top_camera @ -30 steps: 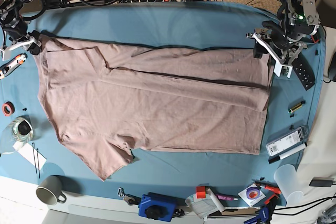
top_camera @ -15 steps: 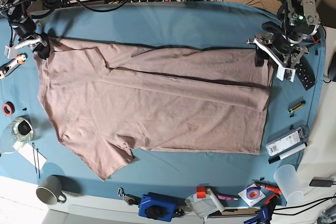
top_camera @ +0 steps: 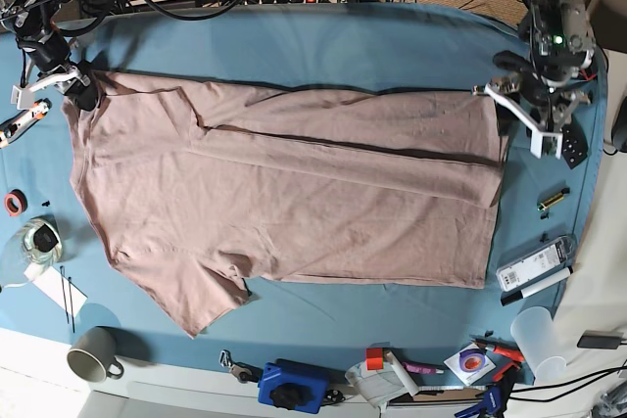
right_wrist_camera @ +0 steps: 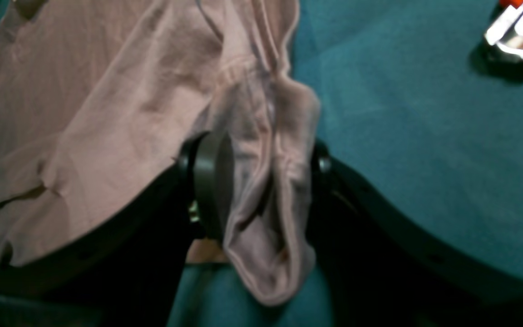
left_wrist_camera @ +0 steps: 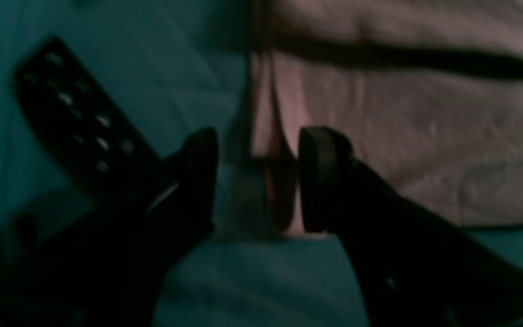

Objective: Fold the T-shirt properly
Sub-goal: 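Pull the folded edge with both grippers to smooth the fold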

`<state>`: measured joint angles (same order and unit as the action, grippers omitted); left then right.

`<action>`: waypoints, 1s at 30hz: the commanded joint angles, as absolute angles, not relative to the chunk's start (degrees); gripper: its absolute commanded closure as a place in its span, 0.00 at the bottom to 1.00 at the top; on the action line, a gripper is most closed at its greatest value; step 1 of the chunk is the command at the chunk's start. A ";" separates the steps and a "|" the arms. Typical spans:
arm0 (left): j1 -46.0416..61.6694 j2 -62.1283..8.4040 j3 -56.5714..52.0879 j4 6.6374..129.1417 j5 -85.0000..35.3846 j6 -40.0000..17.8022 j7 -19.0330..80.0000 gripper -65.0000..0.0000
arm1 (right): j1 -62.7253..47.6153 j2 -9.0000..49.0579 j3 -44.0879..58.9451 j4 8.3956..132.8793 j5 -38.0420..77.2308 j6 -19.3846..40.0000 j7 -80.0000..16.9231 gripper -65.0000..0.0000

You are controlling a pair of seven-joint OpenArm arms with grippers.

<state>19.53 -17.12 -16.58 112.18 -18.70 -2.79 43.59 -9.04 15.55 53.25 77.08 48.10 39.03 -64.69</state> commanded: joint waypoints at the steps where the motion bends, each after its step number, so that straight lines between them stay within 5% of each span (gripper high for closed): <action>1: 18.37 -17.65 -16.80 113.19 -18.83 -2.76 42.50 0.55 | -9.15 16.21 53.21 77.34 46.96 39.00 -66.87 0.63; 18: 11.20 -17.34 -16.64 96.97 -31.20 -6.92 49.74 0.55 | -9.17 16.23 53.21 77.34 47.35 39.94 -67.55 0.63; 21: 11.16 -16.78 -16.64 96.29 -31.68 -6.94 51.11 0.58 | -9.15 16.23 53.21 77.34 48.31 40.00 -68.49 0.75; 26: 11.29 -15.46 -16.64 95.57 -32.67 -7.49 52.56 0.76 | -9.02 16.23 53.21 77.34 50.06 40.00 -69.01 0.99; 29: 11.27 -15.38 -16.64 95.57 -32.64 -5.85 52.56 1.00 | -8.86 16.51 53.23 77.34 50.13 40.00 -68.93 1.00; 30: 11.27 -15.42 -16.67 95.59 -32.62 -5.23 52.69 1.00 | -8.86 16.82 53.25 77.36 50.15 40.00 -68.73 1.00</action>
